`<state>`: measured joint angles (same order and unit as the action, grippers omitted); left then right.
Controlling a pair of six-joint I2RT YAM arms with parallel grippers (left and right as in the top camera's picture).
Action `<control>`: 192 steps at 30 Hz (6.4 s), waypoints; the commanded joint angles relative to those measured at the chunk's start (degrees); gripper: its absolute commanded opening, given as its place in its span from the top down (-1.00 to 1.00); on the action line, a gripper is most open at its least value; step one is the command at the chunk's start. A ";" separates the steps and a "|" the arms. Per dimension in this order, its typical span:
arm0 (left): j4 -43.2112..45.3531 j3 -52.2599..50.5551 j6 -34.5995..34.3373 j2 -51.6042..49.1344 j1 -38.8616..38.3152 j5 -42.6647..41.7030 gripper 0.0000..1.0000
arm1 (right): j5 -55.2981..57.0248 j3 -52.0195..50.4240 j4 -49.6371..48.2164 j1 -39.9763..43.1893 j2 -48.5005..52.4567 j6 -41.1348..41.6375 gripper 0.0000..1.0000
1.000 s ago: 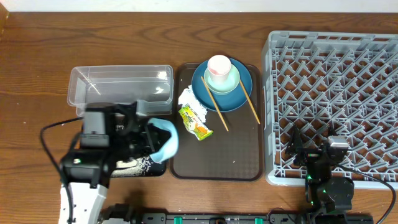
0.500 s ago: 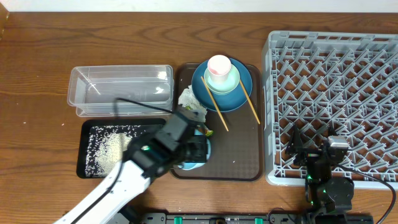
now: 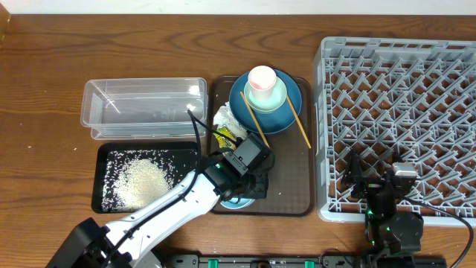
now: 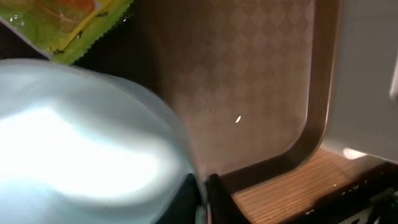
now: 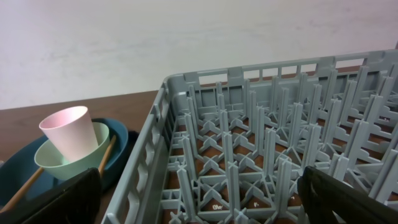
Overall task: Sort waste into correct bins and load items into the dishwasher rack
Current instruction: 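Carry the empty bowl back and set it on the brown tray, then grasp the yellow snack wrapper with the left gripper, then lift the wrapper and drop it into the clear plastic container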
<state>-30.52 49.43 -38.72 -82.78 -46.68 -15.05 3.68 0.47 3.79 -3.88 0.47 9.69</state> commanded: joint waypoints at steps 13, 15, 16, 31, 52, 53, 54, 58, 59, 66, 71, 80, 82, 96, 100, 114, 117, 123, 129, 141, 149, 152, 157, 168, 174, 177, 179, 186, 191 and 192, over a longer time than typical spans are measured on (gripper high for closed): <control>-1.81 4.98 -0.59 10.27 -0.11 13.27 0.09 | 0.57 -0.15 0.09 -0.66 0.02 0.55 -0.99; -2.49 4.98 -0.63 11.56 0.00 19.23 0.03 | 0.59 -0.15 0.09 -0.66 0.02 0.55 -0.99; -2.67 4.96 -0.81 11.65 -0.02 21.51 -0.01 | 0.59 -0.15 0.09 -0.66 0.02 0.55 -0.98; 3.34 4.92 -3.41 0.22 0.00 37.42 -0.25 | 0.59 -0.15 0.09 -0.66 0.02 0.55 -0.98; 7.32 4.94 -3.39 -7.87 6.10 23.52 0.00 | 0.59 -0.15 0.09 -0.66 0.02 0.55 -0.99; 7.30 4.94 -3.37 -7.89 7.61 21.27 -0.01 | 0.59 -0.15 0.09 -0.66 0.02 0.55 -0.99; 7.26 4.94 -3.37 -7.89 9.51 18.75 -0.01 | 0.59 -0.17 0.09 -0.66 0.02 0.55 -0.98; 6.16 4.94 -1.11 -7.89 16.15 12.50 -0.01 | 0.59 -0.15 0.09 -0.66 0.02 0.55 -0.99; 5.16 4.94 -0.50 -7.89 17.66 11.69 0.02 | 0.59 -0.15 0.09 -0.66 0.02 0.55 -0.98; -5.44 4.92 1.22 -7.89 20.70 10.93 0.74 | 0.59 -0.15 0.09 -0.66 0.02 0.55 -0.98; -8.66 4.81 1.60 -7.89 17.77 10.97 0.75 | 0.59 -0.15 0.09 -0.66 0.02 0.55 -0.98; -9.33 1.51 -0.15 -7.89 13.44 12.22 0.88 | 0.59 -0.15 0.09 -0.66 0.02 0.55 -0.98; -9.27 1.49 -0.15 -7.89 13.18 10.91 0.88 | 0.59 -0.15 0.09 -0.66 0.02 0.55 -0.98; -1.73 1.49 -0.13 -7.89 12.44 -7.67 0.88 | 0.59 -0.15 0.09 -0.66 0.02 0.55 -0.98; 2.49 1.49 -0.13 -7.89 11.65 -7.87 0.80 | 0.59 -0.15 0.09 -0.66 0.02 0.55 -0.99; 6.91 1.57 -4.09 -7.89 11.61 15.06 -0.06 | 0.59 -0.15 0.09 -0.66 0.02 0.55 -0.98; 7.02 1.57 -5.14 -7.89 11.61 18.64 -0.10 | 0.59 -0.15 0.09 -0.66 0.02 0.55 -0.99; 8.87 1.55 -5.14 -7.91 11.61 18.78 -0.11 | 0.59 -0.15 0.09 -0.66 0.02 0.55 -0.98; 10.12 1.55 -5.60 -9.07 11.61 18.78 -0.14 | 0.57 -0.15 0.09 -0.66 0.02 0.55 -0.99; 12.85 1.57 -6.19 -17.44 11.54 18.75 -0.20 | 0.59 -0.17 0.09 -0.66 0.02 0.55 -0.99; 10.73 1.57 -6.16 -17.20 11.54 17.81 0.46 | 0.59 -0.15 0.09 -0.66 0.02 0.55 -0.99; 9.90 1.60 -6.16 -15.50 11.56 17.66 0.76 | 0.59 -0.15 0.09 -0.66 0.02 0.55 -0.98; 8.48 1.60 -6.16 -11.19 11.54 17.68 0.88 | 0.59 -0.15 0.09 -0.66 0.02 0.55 -0.98; 5.25 1.60 -5.97 1.73 11.63 19.82 0.88 | 0.59 -0.15 0.09 -0.66 0.02 0.55 -0.99; 5.38 1.60 -5.97 5.66 13.53 27.34 0.88 | 0.59 -0.15 0.09 -0.66 0.02 0.55 -0.99; 6.54 1.60 -5.97 6.16 16.28 28.24 0.88 | 0.59 -0.15 0.09 -0.66 0.02 0.55 -0.98; 8.37 1.57 -5.97 6.10 18.86 28.22 0.88 | 0.59 -0.15 0.09 -0.66 0.02 0.55 -0.99; 15.72 1.57 -6.01 6.05 29.09 28.20 0.88 | 0.59 -0.15 0.09 -0.66 0.02 0.55 -0.98; 17.86 1.57 -6.03 6.03 34.56 28.20 0.87 | 0.59 -0.15 0.09 -0.66 0.02 0.55 -0.99; 17.86 1.57 -6.05 5.99 35.21 28.20 0.87 | 0.59 -0.15 0.09 -0.66 0.02 0.55 -0.99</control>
<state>-12.91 51.24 -44.99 -77.14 -13.34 12.10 3.68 0.47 3.79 -3.88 0.47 9.69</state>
